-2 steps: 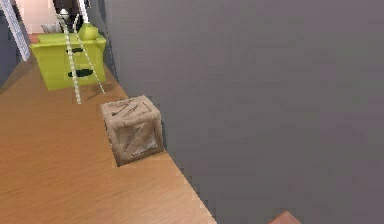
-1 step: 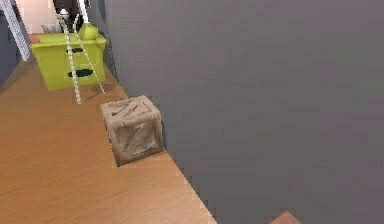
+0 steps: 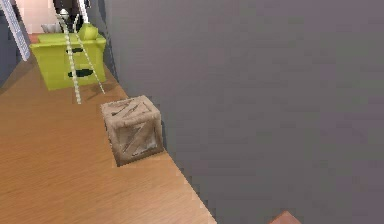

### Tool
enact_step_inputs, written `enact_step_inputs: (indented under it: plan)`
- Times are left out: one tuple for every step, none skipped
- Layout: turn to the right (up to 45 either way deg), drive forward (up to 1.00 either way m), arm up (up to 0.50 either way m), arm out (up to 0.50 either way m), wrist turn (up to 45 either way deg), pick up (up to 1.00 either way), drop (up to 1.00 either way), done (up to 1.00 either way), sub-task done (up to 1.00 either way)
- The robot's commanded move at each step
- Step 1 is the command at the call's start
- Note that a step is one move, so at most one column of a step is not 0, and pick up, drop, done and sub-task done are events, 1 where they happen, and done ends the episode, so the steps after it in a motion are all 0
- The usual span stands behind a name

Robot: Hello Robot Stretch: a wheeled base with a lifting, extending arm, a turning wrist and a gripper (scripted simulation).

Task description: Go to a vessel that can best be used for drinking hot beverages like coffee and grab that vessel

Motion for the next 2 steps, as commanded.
enact_step_inputs:
  plan:
    - [0.0, 0.00, 0.10, 0.00, 0.0, 0.00, 0.00, 0.00, 0.00]
    - [0.0, 0.00, 0.00, 0.00, 0.0, 0.00, 0.00, 1.00, 0.00]
